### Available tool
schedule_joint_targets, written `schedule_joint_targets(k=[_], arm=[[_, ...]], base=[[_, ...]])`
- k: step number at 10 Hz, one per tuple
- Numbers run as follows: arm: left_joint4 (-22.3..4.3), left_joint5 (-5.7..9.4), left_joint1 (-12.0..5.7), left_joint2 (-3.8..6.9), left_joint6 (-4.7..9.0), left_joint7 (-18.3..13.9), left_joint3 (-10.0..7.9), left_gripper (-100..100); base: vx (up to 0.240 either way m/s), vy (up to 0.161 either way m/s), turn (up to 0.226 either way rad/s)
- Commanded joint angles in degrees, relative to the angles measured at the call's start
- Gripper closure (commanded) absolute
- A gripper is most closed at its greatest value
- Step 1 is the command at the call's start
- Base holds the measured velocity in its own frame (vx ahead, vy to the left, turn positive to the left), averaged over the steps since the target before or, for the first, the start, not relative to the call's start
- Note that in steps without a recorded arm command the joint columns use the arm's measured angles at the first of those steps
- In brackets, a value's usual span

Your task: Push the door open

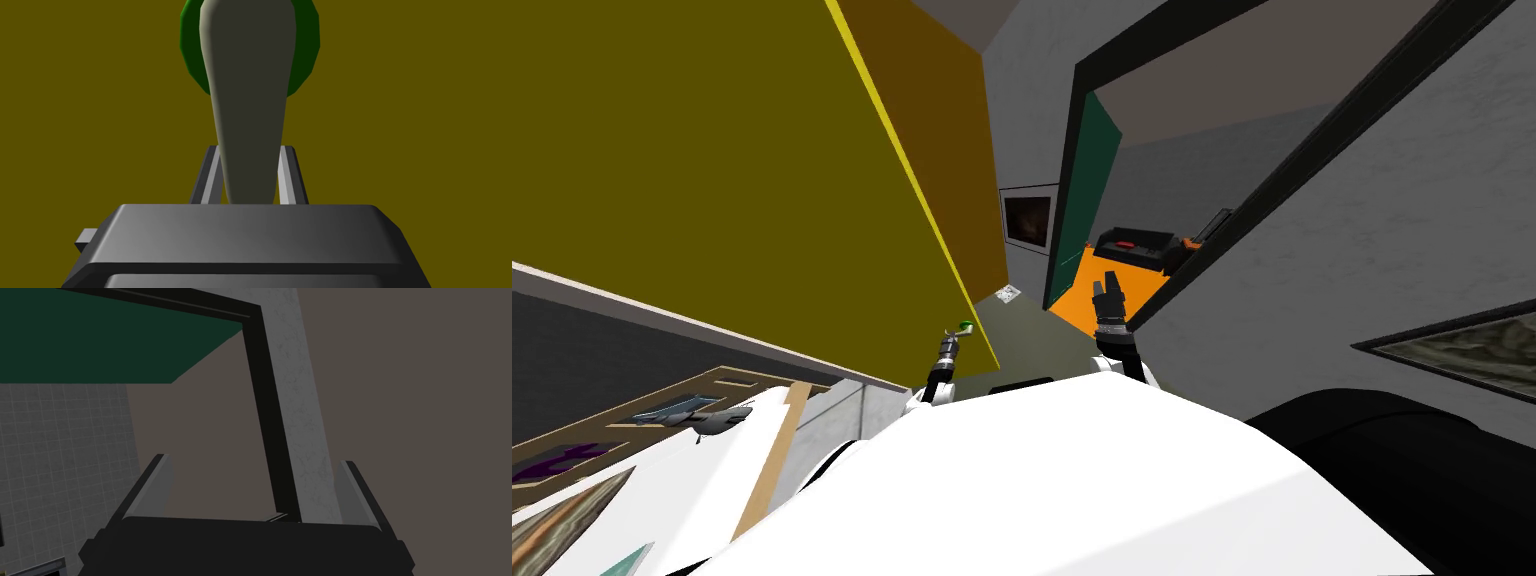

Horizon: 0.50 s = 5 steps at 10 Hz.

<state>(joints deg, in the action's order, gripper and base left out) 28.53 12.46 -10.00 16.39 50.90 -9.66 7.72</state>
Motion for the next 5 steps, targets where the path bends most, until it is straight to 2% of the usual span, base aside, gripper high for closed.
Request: schedule_joint_targets(k=[1,5], arm=[[-1.31,0.53,-0.99,-0.28,0.71,0.48,-1.09,100],[-1.89,1.79,-1.13,-0.78,0.32,1.96,-3.59,100]], base=[[0.199,-0.087,0.046],[0.202,-0.094,0.053]])
